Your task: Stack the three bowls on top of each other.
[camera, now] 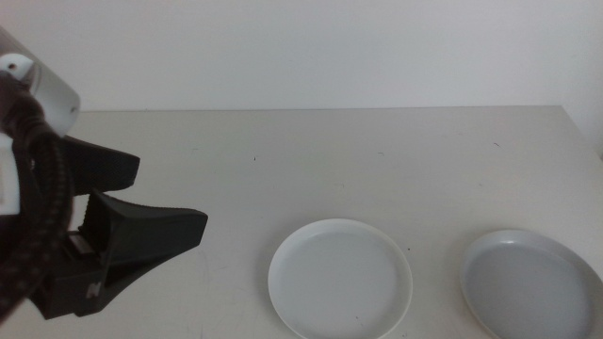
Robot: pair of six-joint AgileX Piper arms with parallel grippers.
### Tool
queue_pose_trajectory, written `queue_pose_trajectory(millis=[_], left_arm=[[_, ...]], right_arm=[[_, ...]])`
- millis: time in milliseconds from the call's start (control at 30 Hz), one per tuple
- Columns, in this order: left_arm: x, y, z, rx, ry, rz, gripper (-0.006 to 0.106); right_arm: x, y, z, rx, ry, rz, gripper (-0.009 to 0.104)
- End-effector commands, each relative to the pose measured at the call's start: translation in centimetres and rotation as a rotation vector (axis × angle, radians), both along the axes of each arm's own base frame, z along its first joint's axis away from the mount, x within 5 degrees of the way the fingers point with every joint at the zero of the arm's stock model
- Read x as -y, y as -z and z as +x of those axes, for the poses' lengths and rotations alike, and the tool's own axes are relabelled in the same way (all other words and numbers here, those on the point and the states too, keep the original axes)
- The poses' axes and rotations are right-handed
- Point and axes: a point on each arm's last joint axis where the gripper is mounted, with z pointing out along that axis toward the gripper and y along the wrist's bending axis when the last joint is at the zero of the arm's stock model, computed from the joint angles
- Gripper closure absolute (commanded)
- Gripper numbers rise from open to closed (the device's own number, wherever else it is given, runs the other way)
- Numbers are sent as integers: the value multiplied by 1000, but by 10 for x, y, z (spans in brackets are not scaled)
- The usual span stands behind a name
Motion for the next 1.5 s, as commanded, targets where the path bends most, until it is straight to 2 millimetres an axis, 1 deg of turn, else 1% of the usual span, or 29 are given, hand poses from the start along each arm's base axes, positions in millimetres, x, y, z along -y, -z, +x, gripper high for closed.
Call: queue_pose_trajectory(millis=[0, 100, 300, 567, 767, 967, 1067, 1133, 1300, 1467], left_arm=[[0, -12, -1, 43, -14, -68, -5], [0, -12, -1, 43, -14, -68, -5], [0, -12, -1, 43, -14, -68, -5], [0, -12, -1, 43, -14, -68, -5], [0, -12, -1, 43, -14, -68, -5], [0, -12, -1, 43, -14, -68, -5], [0, -12, -1, 43, -14, -68, -5], [0, -12, -1, 43, -14, -68, -5], [0, -12, -1, 43, -14, -68, -5], [0, -12, -1, 43, -14, -68, -5]], right_arm=[[0, -23, -4, 120, 6, -13, 46], [1, -39, -5, 72, 9, -13, 46], [2, -83, -1, -12, 21, -42, 46], [3, -142, 21, -97, 31, -56, 46], [4, -172, 36, -225, 40, -52, 46], [4, -210, 46, -350, 53, 9, 46], [4, -222, 53, -430, 76, 82, 46], [4, -226, 58, -470, 96, 131, 46], [3, -223, 64, -516, 117, 200, 46], [3, -209, 74, -596, 127, 198, 46]])
